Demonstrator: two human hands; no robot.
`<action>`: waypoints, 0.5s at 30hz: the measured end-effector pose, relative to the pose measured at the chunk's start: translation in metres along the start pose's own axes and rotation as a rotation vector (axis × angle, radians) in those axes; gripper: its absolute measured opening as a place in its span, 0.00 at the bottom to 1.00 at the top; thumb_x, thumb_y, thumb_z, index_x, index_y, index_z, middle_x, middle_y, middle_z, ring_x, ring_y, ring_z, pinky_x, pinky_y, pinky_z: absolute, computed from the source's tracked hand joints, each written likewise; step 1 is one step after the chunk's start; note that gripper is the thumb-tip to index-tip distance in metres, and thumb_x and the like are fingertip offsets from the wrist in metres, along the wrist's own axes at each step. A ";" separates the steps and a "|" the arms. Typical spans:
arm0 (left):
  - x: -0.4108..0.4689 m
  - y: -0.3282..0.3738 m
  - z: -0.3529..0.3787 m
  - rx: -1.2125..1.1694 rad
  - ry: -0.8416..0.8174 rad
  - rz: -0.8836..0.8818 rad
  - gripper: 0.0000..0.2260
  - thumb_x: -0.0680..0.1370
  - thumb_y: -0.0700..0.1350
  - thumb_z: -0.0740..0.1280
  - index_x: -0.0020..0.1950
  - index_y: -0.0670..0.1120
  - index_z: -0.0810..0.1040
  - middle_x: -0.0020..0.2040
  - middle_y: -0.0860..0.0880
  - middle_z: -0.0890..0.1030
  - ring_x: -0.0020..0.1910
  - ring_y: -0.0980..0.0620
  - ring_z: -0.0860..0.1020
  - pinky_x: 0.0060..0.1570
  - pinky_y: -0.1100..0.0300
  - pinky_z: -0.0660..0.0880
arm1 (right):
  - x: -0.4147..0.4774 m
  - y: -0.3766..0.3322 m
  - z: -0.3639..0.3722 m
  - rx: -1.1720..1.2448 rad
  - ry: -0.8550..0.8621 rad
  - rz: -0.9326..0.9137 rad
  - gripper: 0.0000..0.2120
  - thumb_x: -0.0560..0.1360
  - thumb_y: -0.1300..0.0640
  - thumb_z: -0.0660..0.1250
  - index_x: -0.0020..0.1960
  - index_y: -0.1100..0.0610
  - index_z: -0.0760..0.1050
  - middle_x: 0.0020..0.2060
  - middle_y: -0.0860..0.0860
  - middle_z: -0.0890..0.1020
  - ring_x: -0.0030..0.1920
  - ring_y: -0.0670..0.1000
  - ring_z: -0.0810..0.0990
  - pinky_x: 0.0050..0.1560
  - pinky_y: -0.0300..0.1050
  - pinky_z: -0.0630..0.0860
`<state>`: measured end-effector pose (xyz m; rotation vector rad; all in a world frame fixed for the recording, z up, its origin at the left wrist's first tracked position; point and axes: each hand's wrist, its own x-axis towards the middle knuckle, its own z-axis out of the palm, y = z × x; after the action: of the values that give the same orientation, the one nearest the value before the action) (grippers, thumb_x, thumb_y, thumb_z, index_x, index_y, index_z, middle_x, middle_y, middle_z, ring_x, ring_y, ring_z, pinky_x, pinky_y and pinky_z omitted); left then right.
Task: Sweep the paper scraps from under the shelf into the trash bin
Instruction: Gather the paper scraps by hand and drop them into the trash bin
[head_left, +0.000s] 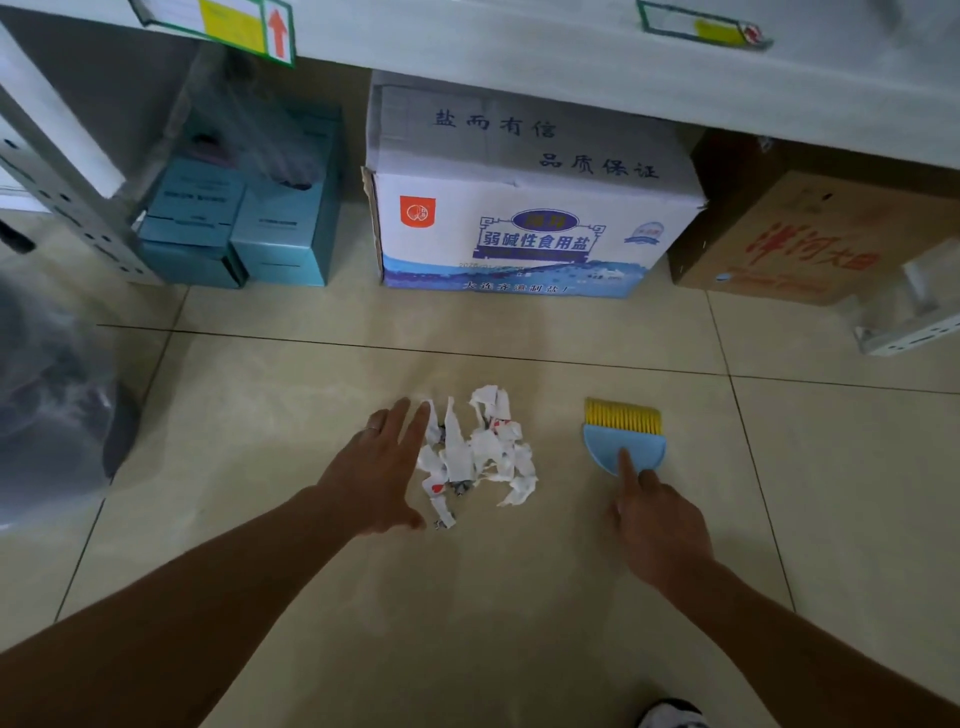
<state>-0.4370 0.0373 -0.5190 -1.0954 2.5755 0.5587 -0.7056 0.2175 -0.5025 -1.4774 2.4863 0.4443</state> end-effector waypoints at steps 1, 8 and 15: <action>0.003 0.000 0.001 0.001 -0.002 -0.008 0.64 0.61 0.66 0.76 0.79 0.47 0.35 0.81 0.42 0.40 0.79 0.39 0.46 0.75 0.47 0.58 | 0.003 -0.006 -0.005 0.080 0.016 -0.008 0.35 0.77 0.47 0.59 0.77 0.55 0.48 0.59 0.56 0.73 0.48 0.54 0.80 0.42 0.47 0.77; 0.014 0.008 0.000 -0.042 -0.024 -0.026 0.64 0.60 0.62 0.79 0.79 0.46 0.37 0.80 0.41 0.45 0.78 0.36 0.53 0.74 0.47 0.61 | 0.056 -0.070 -0.027 0.373 -0.252 -0.325 0.64 0.56 0.43 0.80 0.75 0.43 0.38 0.72 0.56 0.53 0.64 0.60 0.72 0.59 0.51 0.75; 0.032 0.017 0.005 -0.262 0.054 -0.017 0.53 0.58 0.49 0.82 0.75 0.47 0.54 0.68 0.45 0.62 0.58 0.41 0.75 0.52 0.46 0.78 | 0.090 -0.110 -0.034 0.249 -0.191 -0.468 0.52 0.57 0.54 0.81 0.71 0.49 0.53 0.61 0.56 0.62 0.46 0.59 0.80 0.47 0.51 0.81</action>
<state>-0.4701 0.0309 -0.5321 -1.2280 2.5887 0.8944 -0.6522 0.0817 -0.5170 -1.7431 1.8878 0.1703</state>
